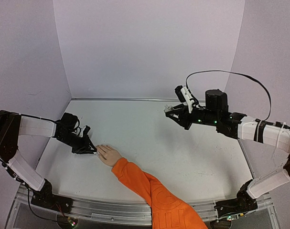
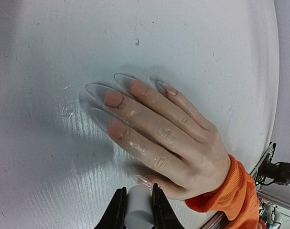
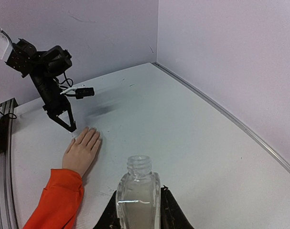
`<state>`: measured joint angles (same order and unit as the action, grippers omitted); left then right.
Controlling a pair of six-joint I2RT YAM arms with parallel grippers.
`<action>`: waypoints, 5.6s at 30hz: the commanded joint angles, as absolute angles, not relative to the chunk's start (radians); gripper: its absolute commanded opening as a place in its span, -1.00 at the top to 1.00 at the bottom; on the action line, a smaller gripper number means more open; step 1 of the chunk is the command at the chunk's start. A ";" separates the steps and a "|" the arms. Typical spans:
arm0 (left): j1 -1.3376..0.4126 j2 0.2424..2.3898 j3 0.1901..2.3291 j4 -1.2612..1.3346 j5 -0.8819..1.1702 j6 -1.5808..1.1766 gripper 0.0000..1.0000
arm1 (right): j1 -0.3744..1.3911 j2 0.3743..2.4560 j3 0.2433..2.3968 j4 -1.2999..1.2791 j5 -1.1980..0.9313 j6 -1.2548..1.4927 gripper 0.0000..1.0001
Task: Paint the nails
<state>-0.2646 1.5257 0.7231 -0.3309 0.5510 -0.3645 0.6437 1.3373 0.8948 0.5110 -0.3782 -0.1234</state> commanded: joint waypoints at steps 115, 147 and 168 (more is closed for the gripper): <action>-0.256 1.513 0.736 -0.235 0.554 -0.400 1.00 | 0.628 1.356 0.928 0.569 -0.430 -0.112 1.00; -0.246 1.402 0.740 -0.329 0.433 -0.393 1.00 | 0.623 1.360 0.927 0.571 -0.445 -0.109 1.00; -0.324 1.401 0.705 -0.302 0.452 -0.436 1.00 | 0.621 1.340 0.912 0.580 -0.447 -0.103 1.00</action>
<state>-0.3199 1.4006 0.7063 -0.3237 0.4679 -0.4248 0.6270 1.3693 0.8948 0.5163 -0.4297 -0.1150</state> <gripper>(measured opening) 0.151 0.210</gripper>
